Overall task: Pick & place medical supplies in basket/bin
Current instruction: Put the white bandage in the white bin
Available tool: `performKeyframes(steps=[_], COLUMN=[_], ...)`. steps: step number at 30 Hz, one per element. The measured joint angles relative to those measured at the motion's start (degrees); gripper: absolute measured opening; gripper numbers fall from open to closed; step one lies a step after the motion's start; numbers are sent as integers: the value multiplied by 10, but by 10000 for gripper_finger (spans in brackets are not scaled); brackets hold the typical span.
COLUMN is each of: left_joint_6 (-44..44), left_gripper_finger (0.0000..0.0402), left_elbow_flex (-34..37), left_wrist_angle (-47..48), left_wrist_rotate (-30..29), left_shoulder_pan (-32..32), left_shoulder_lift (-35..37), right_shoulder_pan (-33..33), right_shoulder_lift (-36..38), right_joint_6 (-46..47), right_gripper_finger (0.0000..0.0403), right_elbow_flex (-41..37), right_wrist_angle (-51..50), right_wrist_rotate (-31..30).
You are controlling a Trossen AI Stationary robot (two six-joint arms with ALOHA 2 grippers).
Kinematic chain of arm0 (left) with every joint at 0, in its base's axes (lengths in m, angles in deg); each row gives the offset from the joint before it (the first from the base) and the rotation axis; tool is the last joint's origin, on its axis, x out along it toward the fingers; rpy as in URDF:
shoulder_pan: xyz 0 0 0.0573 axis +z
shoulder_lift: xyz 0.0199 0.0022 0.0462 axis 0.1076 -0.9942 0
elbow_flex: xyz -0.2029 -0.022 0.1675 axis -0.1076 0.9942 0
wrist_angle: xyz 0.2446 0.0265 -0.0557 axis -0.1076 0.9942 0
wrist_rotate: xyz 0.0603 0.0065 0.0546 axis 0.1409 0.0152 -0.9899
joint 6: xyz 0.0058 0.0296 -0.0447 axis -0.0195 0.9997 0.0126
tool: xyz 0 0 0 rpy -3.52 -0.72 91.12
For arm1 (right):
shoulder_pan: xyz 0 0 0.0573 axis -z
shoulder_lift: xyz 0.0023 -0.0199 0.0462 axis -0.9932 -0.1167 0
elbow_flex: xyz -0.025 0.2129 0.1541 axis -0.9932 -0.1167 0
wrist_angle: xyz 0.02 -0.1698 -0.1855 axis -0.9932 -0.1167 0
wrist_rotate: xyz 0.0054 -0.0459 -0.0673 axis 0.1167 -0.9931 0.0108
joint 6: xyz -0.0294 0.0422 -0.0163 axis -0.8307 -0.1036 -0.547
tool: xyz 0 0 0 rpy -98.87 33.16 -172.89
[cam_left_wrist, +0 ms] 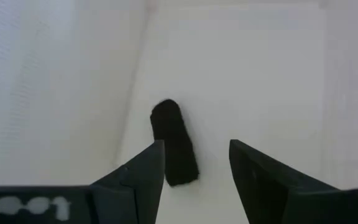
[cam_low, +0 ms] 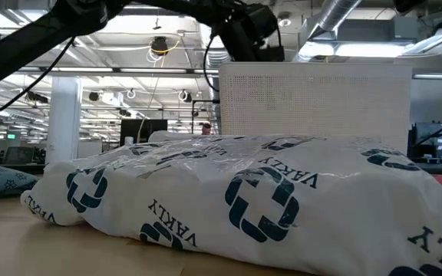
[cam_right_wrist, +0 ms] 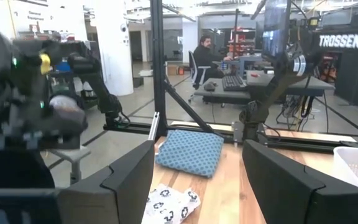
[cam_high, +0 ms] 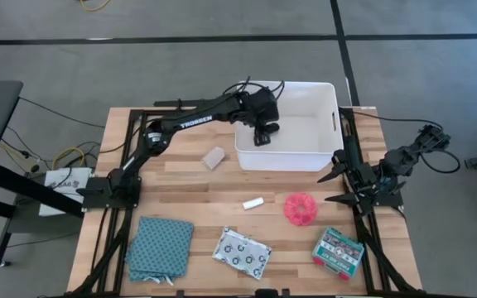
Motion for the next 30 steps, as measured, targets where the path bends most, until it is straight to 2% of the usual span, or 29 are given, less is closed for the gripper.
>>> performKeyframes(steps=[6, 11, 15, 19, 23, 26, 30], left_joint_6=[0, -21, -68, -134, -183, -204, -176], left_gripper_finger=[171, 171, 171, 171, 171, 171, 171], left_elbow_flex=[-4, -4, -4, -4, -3, 46, 149], left_wrist_angle=[71, 173, 230, 285, 388, 366, 305], left_wrist_rotate=[-38, -60, -116, -118, -115, -103, -54], left_shoulder_pan=[-10, -19, -18, -16, -17, -21, -23], left_shoulder_lift=[74, 144, 205, 253, 270, 272, 277], right_shoulder_pan=[0, 0, 0, 0, 0, 0, 0], right_shoulder_lift=[0, 0, 0, 0, 0, 0, 0], right_joint_6=[0, 0, 0, 0, 0, 0, 8], right_gripper_finger=[240, 240, 240, 240, 240, 240, 240], right_elbow_flex=[0, 0, 0, 0, 0, 0, 0], right_wrist_angle=[0, 0, 0, 0, -2, -3, -6], right_wrist_rotate=[0, 0, 0, 0, 0, 0, 0])
